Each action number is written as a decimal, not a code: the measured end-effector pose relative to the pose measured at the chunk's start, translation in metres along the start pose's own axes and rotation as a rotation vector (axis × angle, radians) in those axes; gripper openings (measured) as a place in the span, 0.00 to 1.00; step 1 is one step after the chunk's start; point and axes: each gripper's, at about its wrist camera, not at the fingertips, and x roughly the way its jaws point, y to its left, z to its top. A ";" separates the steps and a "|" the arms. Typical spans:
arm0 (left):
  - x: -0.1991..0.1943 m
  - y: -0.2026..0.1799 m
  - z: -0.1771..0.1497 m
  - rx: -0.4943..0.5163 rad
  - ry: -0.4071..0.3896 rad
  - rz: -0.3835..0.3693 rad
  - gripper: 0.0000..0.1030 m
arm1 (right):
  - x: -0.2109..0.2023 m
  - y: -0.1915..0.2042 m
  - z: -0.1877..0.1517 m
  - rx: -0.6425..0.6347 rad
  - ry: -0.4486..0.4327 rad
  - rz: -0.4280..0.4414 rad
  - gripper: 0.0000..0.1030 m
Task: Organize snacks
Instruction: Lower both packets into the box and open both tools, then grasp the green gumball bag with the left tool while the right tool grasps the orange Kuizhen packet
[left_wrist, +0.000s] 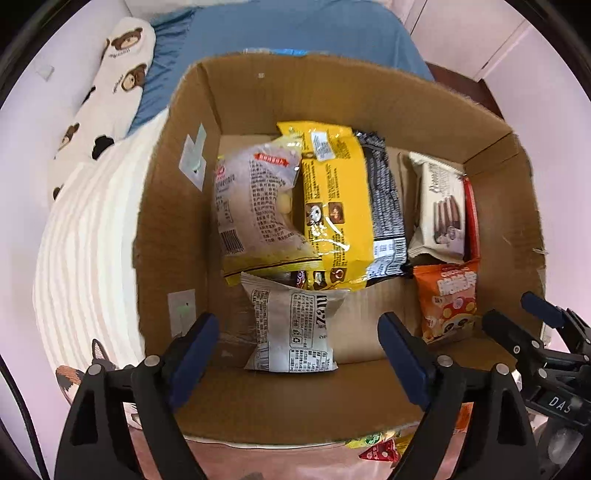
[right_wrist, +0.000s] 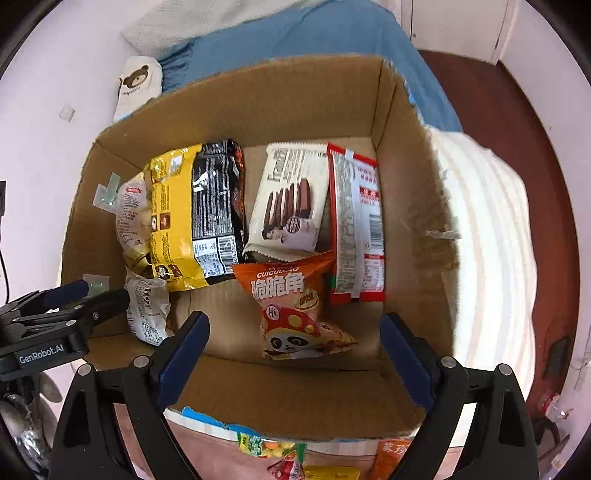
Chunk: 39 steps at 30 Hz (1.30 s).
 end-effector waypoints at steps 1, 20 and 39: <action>-0.005 -0.001 -0.003 0.002 -0.018 -0.003 0.86 | -0.005 0.002 -0.002 -0.005 -0.016 -0.007 0.93; -0.100 -0.020 -0.095 0.047 -0.334 0.006 0.86 | -0.121 0.010 -0.090 -0.058 -0.321 -0.045 0.94; 0.013 -0.059 -0.187 0.072 -0.057 -0.050 0.86 | -0.067 -0.088 -0.200 0.162 -0.128 0.001 0.77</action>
